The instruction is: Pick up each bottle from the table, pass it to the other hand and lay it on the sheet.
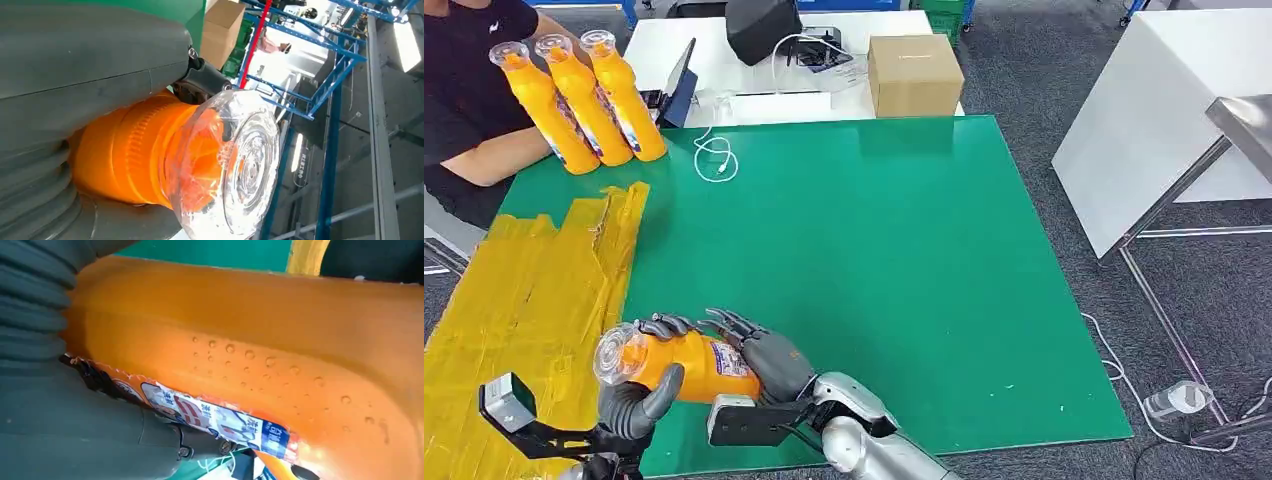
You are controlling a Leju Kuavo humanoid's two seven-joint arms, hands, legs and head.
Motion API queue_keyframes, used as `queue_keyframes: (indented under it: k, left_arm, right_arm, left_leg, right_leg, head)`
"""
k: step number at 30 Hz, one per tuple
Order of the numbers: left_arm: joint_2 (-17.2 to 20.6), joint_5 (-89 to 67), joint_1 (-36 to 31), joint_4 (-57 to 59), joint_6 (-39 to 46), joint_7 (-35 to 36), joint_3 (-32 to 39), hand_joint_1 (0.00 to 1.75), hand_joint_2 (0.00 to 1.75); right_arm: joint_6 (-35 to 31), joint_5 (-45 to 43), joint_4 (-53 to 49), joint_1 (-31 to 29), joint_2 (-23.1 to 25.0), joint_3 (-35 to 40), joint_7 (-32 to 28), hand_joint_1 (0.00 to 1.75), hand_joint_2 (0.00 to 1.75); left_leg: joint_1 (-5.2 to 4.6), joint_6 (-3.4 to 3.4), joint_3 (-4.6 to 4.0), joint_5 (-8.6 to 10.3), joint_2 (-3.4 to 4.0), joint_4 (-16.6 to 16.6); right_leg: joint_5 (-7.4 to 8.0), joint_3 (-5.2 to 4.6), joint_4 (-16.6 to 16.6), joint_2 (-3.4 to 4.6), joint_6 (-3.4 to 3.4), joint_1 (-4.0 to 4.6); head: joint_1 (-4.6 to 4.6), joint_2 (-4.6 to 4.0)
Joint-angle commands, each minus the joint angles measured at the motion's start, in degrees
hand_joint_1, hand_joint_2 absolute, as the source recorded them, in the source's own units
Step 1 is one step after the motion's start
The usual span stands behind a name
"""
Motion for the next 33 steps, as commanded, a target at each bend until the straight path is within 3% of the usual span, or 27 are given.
queue_keyframes:
  k: [1, 8, 12, 17, 26, 33]
  left_arm:
    - [0.06, 0.21, -1.82, 1.71, -0.28, 0.01, -0.93, 1.75, 1.75]
    - [-0.18, -4.74, -1.62, 0.66, 2.75, -2.64, -0.37, 1.75, 1.75]
    - [0.21, -20.19, -2.68, -1.26, 13.89, -8.29, 4.17, 1.75, 1.75]
    - [0.72, -29.95, -3.59, -0.71, 20.59, -10.07, 10.90, 1.75, 1.75]
    - [0.03, -30.89, -3.53, -0.72, 20.09, -10.48, 11.45, 1.75, 1.75]
    - [0.50, -42.41, -4.07, -0.27, 28.32, -13.31, 16.81, 1.75, 1.75]
  right_arm:
    - [-0.42, 0.88, 3.13, -1.40, -0.76, 1.69, 0.43, 0.00, 0.00]
    - [-2.54, 3.53, -0.59, 0.24, -1.89, 0.39, -0.14, 0.00, 0.00]
    - [-3.78, 4.80, -7.70, 2.17, -4.48, -1.19, -0.15, 0.00, 0.00]
    - [-3.59, 5.65, -16.72, 4.35, -7.45, -3.05, 0.39, 0.00, 0.00]
    - [-3.07, 5.74, -16.36, 4.36, -7.22, -3.24, 0.53, 0.00, 0.00]
    - [-3.31, 5.79, -18.76, 5.22, -7.92, -4.60, 0.33, 0.00, 0.00]
  left_leg:
    - [0.07, -0.03, 0.22, -0.04, -0.07, -0.05]
    - [0.04, -0.01, 0.13, -0.02, -0.10, -0.04]
    - [0.04, -0.01, 0.07, -0.02, -0.12, -0.01]
    - [0.05, -0.02, 0.10, -0.02, -0.14, -0.01]
    - [0.04, -0.01, 0.15, -0.04, -0.05, -0.03]
    - [0.11, -0.06, 0.33, -0.09, -0.02, -0.05]
  right_leg:
    - [-0.05, 0.28, -0.12, -0.08, -0.09, 0.08]
    - [-0.04, 0.18, -0.08, -0.11, -0.06, 0.05]
    - [-0.04, 0.14, -0.06, -0.13, -0.05, 0.05]
    - [-0.05, 0.17, -0.06, -0.15, -0.07, 0.06]
    - [-0.05, 0.20, -0.07, -0.07, -0.06, 0.05]
    - [-0.07, 0.39, -0.12, -0.03, -0.15, 0.12]
  head:
    - [0.00, 0.00]
    - [0.00, 0.00]
    - [0.00, 0.00]
    - [0.00, 0.00]
    - [0.00, 0.00]
    - [0.00, 0.00]
